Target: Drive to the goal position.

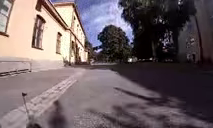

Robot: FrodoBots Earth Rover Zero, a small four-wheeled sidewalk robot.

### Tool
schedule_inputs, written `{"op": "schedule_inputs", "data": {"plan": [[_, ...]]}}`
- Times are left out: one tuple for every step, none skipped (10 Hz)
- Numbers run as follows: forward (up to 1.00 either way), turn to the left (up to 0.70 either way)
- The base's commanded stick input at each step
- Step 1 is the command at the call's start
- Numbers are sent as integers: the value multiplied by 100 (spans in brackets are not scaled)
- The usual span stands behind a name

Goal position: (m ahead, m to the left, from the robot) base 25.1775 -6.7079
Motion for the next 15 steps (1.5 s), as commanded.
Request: {"op": "schedule_inputs", "data": {"plan": [[70, 0], [70, 0], [70, 0], [70, 0], [70, 0], [70, 0], [70, 0], [70, 0], [70, 0], [70, 0], [70, 0], [70, 0], [70, 0], [70, 0], [70, 0]]}}
